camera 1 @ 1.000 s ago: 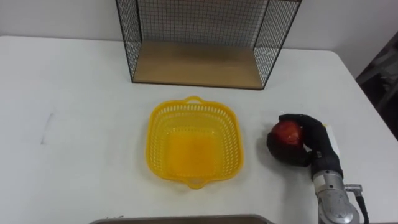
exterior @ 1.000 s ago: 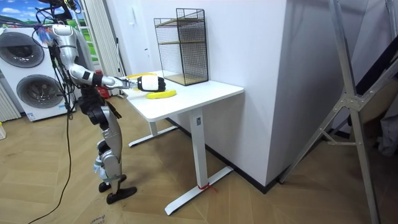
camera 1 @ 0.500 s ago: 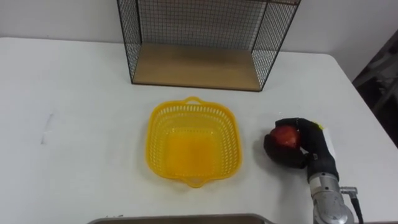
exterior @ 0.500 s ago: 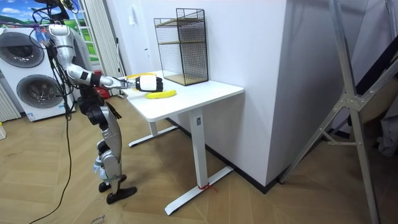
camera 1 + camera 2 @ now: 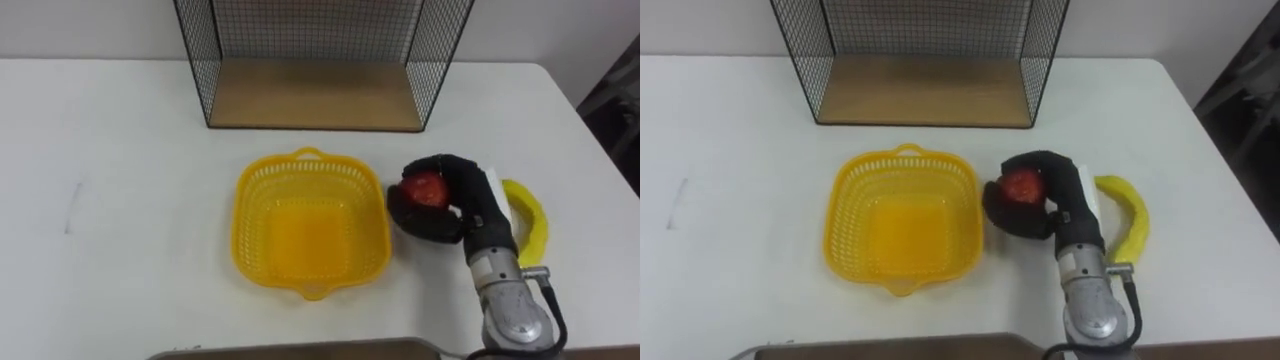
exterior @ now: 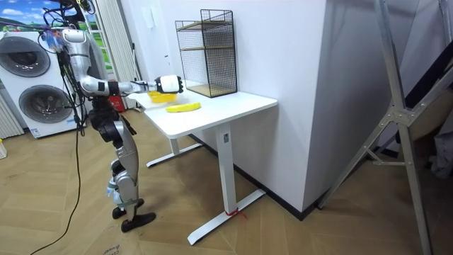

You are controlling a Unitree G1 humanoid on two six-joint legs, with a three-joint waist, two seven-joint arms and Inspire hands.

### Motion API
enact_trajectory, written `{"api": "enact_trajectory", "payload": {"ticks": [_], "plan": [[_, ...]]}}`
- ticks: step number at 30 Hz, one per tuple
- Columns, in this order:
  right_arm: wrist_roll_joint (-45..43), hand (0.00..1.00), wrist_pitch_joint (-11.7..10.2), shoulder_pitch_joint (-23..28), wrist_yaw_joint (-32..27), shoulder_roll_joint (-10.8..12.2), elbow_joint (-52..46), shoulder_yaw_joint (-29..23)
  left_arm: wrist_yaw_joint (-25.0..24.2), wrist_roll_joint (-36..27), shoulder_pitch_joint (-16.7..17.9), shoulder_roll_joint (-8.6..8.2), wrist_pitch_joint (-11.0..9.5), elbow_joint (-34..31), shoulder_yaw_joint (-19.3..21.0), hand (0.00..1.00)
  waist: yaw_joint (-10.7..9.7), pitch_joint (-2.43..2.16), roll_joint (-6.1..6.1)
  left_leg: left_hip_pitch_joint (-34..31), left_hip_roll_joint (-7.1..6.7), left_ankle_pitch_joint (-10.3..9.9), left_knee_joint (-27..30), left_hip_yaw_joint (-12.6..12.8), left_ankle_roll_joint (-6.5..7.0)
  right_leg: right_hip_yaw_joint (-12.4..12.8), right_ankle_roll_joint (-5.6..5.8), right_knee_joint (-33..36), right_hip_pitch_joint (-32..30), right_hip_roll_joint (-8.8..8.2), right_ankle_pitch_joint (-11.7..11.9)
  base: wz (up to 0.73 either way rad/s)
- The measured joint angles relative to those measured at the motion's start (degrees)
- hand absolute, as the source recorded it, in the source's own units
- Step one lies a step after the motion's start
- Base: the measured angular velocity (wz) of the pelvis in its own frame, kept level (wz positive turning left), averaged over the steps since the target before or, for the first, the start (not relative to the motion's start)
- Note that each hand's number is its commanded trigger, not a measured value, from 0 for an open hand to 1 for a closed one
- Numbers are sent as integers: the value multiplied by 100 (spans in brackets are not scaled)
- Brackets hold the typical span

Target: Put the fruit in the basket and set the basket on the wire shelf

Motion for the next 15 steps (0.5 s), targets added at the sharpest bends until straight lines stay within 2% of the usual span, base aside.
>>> {"api": "enact_trajectory", "payload": {"ticks": [2, 9, 15], "plan": [[7, 100, 13, -40, 54, 4, -382, 8, -27, -1, -1, -12, -2, 0, 0, 0, 98, -2, 6, -4, 1, 1, 0, 0, -1, 17, 0, -11, 0, 1, 0, 0], [-189, 100, 13, -81, 228, 83, -680, 113, -237, 35, 30, -64, 2, 1, -7, 0, 138, -13, 19, -29, 0, 1, 3, 6, -1, 11, 3, -7, -7, -5, 2, 0], [-252, 100, 43, -83, 506, 89, -724, 629, -250, 56, -26, -99, 47, -20, -132, 0, 153, -45, 49, -110, 10, 2, 46, 30, -1, 34, 3, 85, -119, -3, 1, -1]]}}
